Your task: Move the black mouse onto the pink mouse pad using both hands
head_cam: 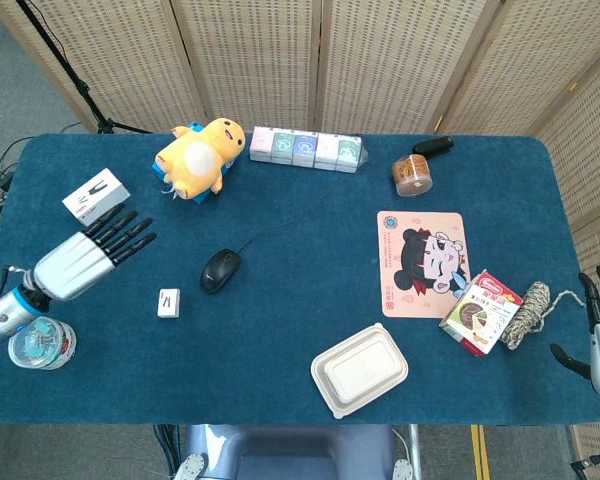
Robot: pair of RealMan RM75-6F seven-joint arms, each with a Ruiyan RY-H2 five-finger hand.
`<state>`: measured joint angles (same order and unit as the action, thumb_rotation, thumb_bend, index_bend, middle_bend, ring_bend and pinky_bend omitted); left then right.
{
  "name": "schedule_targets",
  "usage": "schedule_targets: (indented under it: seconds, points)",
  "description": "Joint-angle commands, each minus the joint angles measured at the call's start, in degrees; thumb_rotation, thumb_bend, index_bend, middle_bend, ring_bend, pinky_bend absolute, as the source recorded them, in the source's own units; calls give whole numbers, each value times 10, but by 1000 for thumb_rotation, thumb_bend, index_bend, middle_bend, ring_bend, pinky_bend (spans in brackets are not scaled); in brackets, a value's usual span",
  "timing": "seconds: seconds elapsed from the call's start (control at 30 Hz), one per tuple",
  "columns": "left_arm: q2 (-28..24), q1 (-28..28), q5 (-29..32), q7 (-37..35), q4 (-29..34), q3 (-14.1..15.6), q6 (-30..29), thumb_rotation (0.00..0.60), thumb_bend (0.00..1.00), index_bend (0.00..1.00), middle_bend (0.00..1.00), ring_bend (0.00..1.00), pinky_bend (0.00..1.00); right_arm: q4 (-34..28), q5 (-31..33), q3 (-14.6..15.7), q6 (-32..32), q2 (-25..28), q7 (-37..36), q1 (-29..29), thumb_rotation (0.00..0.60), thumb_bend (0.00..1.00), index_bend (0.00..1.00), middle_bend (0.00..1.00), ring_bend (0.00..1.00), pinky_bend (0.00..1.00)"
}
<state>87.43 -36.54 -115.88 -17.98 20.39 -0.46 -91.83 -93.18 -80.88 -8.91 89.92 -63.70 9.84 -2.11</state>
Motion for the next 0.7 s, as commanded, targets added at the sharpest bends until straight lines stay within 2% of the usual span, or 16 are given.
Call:
schedule_targets:
  seconds: [0.03, 0.2, 0.43, 0.7]
  points:
    - [64, -65, -35, -21, -83, 47, 17, 600, 63, 0, 0, 0, 0, 5, 14, -5, -9, -2, 1, -3, 600, 0, 0, 0, 0, 0]
    - [97, -103, -47, -8, -121, 83, 50, 600, 63, 0, 0, 0, 0, 13, 39, -12, -25, -4, 1, -8, 600, 0, 0, 0, 0, 0]
    - [129, -134, -50, -2, -141, 122, 101, 600, 63, 0, 0, 0, 0, 23, 66, -19, -43, -4, -7, -12, 600, 0, 0, 0, 0, 0]
    - [149, -146, -45, 13, -149, 151, 145, 600, 63, 0, 0, 0, 1, 28, 74, -21, -52, -1, -19, -16, 600, 0, 0, 0, 0, 0]
